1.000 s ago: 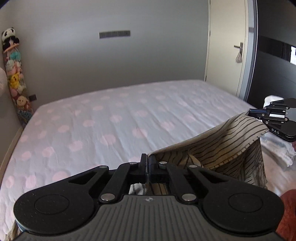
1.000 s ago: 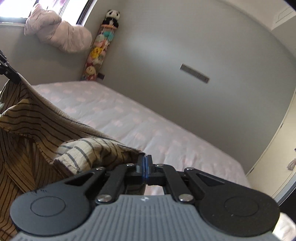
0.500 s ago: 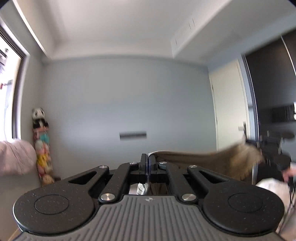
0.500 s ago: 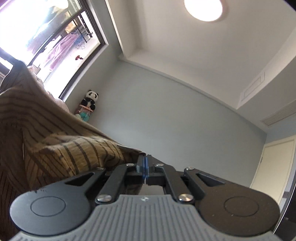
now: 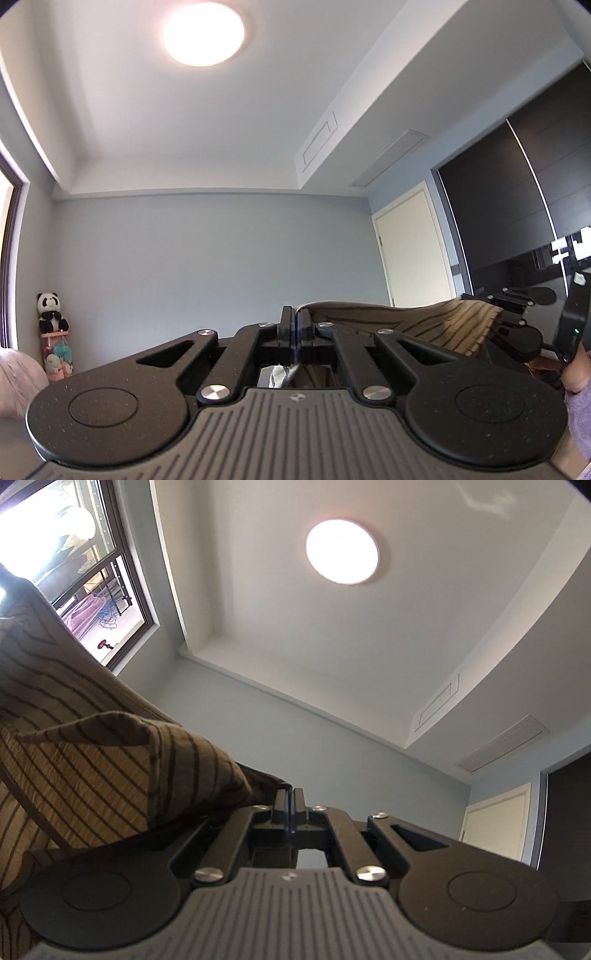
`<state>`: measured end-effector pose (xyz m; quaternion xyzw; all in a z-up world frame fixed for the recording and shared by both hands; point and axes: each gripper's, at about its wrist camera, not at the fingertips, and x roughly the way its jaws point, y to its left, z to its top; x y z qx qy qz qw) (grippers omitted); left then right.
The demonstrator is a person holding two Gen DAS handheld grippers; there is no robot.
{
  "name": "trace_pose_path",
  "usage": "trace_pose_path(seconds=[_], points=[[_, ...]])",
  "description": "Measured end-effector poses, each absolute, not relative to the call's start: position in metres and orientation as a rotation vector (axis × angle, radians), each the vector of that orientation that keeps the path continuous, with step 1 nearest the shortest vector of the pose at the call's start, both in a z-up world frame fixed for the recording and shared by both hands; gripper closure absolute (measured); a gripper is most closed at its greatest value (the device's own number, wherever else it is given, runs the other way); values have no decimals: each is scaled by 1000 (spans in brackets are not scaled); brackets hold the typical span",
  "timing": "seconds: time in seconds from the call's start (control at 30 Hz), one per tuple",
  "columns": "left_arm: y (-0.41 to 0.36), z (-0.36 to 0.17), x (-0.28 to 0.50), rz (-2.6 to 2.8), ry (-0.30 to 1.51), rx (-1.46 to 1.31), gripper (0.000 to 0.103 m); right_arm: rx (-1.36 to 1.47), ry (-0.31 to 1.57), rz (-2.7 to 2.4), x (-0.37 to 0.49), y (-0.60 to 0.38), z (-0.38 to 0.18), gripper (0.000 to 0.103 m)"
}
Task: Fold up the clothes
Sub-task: 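Grasp the shirt with the left tool while the right tool grasps it, lift and shake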
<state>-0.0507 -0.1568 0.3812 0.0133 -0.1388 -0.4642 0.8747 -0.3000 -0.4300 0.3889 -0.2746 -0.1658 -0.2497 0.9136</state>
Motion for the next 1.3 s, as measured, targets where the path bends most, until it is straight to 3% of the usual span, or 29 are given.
trace_pose_path(seconds=[0.27,0.57,0.87,1.3], points=[[-132,384,-68,-955,-336,21,103,-589,-418,-495,-348,-398,402,102],[-141,371,-36,-945,-249,54,103,-553,-346,-468,-323,-401,391,102],[-185,328,53,-922,-27,88,103,-510,-134,-416,-225,-442,346,102],[-257,183,236,-830,373,167,103,-406,247,-331,-40,-500,210,102]])
